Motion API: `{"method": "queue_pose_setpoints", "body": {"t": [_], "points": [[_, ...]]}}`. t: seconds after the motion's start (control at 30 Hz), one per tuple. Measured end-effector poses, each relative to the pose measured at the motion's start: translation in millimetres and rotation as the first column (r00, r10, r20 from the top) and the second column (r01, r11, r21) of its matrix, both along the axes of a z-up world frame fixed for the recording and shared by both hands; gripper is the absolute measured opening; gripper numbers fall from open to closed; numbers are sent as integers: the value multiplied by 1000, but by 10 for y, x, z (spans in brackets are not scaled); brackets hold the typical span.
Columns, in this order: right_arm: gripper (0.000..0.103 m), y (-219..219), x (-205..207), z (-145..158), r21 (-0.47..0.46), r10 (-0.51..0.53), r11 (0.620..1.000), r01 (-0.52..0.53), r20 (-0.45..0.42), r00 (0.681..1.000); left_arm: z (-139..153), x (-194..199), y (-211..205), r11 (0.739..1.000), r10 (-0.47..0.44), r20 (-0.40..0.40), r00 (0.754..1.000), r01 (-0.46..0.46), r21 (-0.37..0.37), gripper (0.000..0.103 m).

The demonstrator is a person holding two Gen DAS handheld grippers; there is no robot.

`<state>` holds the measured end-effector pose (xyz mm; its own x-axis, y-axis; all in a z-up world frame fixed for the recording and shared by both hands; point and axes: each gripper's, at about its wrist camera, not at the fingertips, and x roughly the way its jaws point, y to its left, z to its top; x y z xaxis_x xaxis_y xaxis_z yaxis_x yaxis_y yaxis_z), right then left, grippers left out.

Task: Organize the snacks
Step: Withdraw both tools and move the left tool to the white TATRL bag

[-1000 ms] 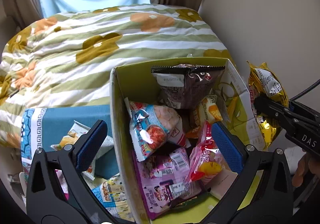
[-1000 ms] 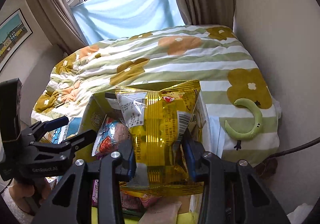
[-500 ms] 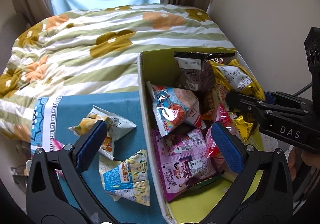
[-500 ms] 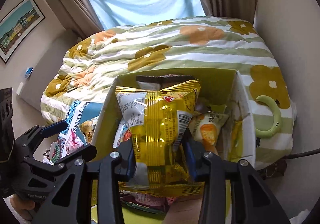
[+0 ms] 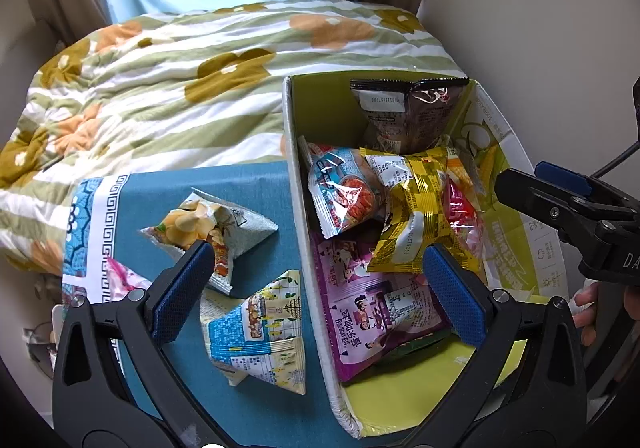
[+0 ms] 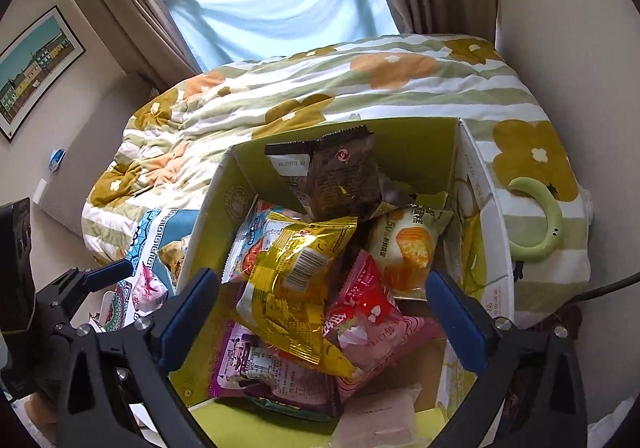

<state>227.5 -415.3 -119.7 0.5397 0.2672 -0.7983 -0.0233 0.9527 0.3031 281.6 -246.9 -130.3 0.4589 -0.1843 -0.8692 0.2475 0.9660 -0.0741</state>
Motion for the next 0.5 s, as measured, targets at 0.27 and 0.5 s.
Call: {"method": "queue_pose_setpoints", "body": {"t": [0.27, 0.5], "points": [[103, -11, -78, 195, -10, 12, 1000, -12, 50, 999, 265, -160, 84, 999, 31, 41, 999, -32, 18, 103], [103, 123, -211, 364, -15, 6, 1000, -4, 90, 996, 475, -402, 413, 998, 47, 88, 995, -50, 33, 103]]}}
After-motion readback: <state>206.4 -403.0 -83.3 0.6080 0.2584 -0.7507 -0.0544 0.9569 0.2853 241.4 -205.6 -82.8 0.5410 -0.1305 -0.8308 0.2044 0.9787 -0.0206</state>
